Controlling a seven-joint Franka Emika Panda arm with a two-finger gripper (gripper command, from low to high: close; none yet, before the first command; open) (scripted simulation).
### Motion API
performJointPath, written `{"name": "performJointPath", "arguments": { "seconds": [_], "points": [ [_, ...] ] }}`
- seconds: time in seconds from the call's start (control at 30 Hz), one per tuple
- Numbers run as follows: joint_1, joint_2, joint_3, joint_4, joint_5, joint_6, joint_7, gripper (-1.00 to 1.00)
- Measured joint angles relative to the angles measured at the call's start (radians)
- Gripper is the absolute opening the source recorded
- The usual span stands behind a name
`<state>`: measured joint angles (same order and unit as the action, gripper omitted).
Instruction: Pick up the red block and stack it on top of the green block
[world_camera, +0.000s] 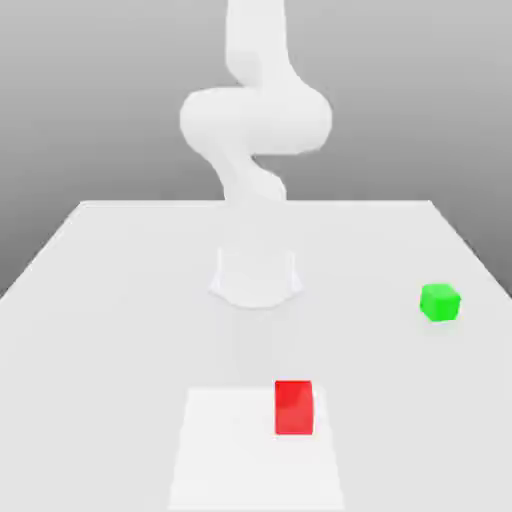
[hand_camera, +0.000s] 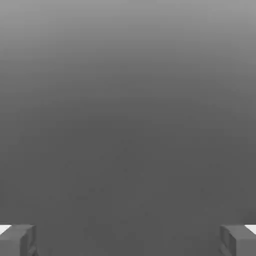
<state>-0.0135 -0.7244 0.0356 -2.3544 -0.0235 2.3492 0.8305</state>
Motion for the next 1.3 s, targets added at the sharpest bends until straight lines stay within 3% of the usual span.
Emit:
{"name": "performJointPath", "arguments": {
  "seconds": [0.4, 0.6, 0.93, 0.97, 1.3],
  "points": [
    [-0.044, 0.44, 0.107, -0.293, -0.082, 0.273, 0.135, 0.0],
    [-0.009, 0.677, 0.121, -0.449, 0.009, 0.435, 0.112, 0.0],
    [0.039, 0.923, 0.05, -0.435, -0.079, 0.641, 0.183, 0.0],
    [0.052, 0.946, 0.035, -0.433, -0.088, 0.66, 0.189, -1.0],
    [0.035, 0.891, 0.06, -0.438, -0.057, 0.615, 0.169, -1.0]
  ]
}}
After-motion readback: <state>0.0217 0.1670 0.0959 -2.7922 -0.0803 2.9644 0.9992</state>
